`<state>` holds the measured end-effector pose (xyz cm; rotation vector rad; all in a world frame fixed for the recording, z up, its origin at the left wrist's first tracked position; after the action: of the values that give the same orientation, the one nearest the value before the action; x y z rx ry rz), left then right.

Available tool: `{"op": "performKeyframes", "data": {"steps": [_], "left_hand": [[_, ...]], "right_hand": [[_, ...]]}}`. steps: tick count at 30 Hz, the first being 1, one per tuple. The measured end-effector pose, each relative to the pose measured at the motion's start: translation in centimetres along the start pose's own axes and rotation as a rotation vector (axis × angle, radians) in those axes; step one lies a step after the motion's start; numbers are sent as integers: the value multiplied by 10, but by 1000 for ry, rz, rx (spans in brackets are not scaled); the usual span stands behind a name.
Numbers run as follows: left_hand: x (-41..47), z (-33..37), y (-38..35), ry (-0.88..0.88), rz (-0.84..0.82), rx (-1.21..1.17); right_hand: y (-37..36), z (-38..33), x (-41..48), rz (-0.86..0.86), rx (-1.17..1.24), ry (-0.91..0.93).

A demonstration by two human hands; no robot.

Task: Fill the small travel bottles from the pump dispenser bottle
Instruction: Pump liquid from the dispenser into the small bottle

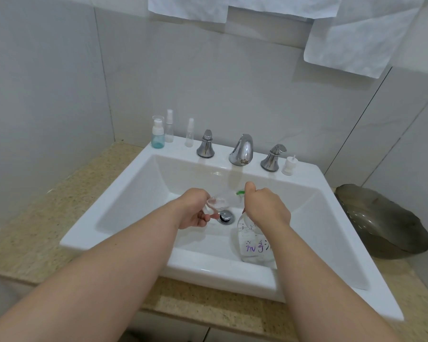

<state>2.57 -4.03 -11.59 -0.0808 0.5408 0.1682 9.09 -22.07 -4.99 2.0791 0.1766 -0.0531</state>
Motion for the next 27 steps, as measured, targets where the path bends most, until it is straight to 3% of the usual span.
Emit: {"op": "performKeyframes", "data": {"steps": [27], "left_hand": [[1,0,1,-1,-2,0]], "right_hand": [[0,0,-1,19,-12,4]]}}
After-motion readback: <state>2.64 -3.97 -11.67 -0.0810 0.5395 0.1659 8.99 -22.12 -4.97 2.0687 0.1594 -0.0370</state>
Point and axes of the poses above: each hand's wrist, its own x-axis towards the middle knuckle, its own y-axis out of the back of the hand, z = x × y, the point moved 8 cm from there along x, towards the middle knuckle, and after that the axes turned 4 degrees about -z, right-handed, at the moved point
